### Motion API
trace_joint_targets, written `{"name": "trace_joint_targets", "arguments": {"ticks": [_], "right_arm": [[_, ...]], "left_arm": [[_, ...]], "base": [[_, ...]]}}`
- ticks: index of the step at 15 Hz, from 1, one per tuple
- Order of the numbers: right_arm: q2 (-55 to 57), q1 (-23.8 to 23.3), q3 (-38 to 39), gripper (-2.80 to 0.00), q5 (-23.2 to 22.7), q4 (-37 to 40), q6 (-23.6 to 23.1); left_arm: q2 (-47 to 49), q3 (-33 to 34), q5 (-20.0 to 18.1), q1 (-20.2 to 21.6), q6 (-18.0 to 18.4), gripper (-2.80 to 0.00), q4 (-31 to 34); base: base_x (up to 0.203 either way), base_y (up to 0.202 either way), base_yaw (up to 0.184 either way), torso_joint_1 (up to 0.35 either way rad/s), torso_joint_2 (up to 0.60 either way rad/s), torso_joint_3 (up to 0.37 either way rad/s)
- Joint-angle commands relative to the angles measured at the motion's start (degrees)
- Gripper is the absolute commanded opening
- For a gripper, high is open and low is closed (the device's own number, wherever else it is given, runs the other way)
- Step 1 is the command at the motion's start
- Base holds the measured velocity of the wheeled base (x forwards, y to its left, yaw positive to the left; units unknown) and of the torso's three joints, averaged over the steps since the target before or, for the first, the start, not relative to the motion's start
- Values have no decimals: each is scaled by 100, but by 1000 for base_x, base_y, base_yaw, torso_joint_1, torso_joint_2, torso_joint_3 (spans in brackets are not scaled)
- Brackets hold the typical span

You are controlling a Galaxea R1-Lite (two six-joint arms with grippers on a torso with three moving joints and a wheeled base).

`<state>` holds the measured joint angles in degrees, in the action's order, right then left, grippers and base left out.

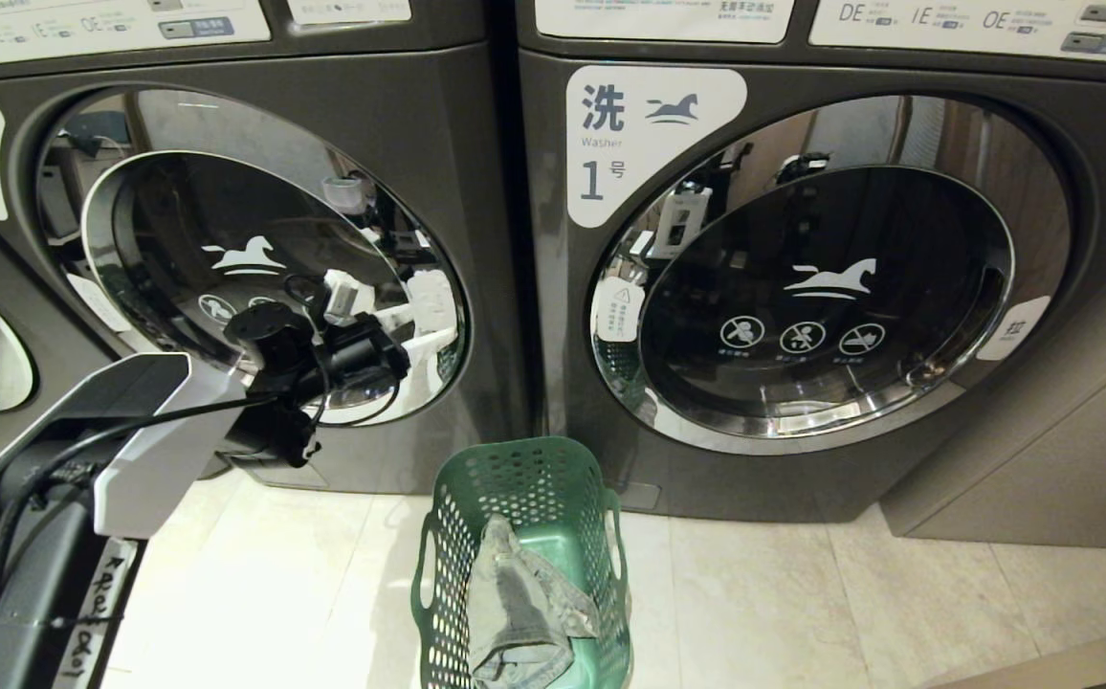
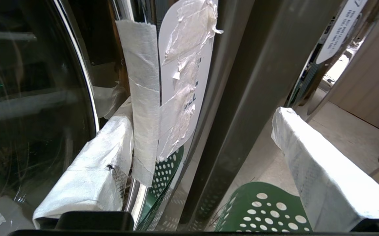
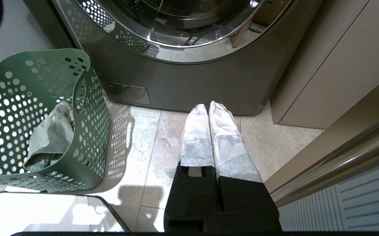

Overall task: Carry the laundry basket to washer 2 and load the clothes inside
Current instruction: Open the lid of the washing machine

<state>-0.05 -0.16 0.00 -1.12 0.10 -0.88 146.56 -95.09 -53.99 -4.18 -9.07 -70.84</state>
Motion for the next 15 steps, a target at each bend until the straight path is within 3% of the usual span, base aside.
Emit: {"name": "trace_joint_targets", "arguments": {"ticks": [1,9,15], "right_arm": [[-4,-2,0,-280,-2,-1,0],[-4,-2,0,-280,-2,-1,-9],[-2,-2,0,-280,-2,-1,-9]], "left_arm": [[-13,7,-200,-4,-24,0,-74],[-4,34,-774,-58,-121,0,-328],[-6,229,-815,-331,-131,0,-742]], "base": [[0,0,0,0,0,0],[0,0,0,0,0,0],[0,0,0,0,0,0]]}}
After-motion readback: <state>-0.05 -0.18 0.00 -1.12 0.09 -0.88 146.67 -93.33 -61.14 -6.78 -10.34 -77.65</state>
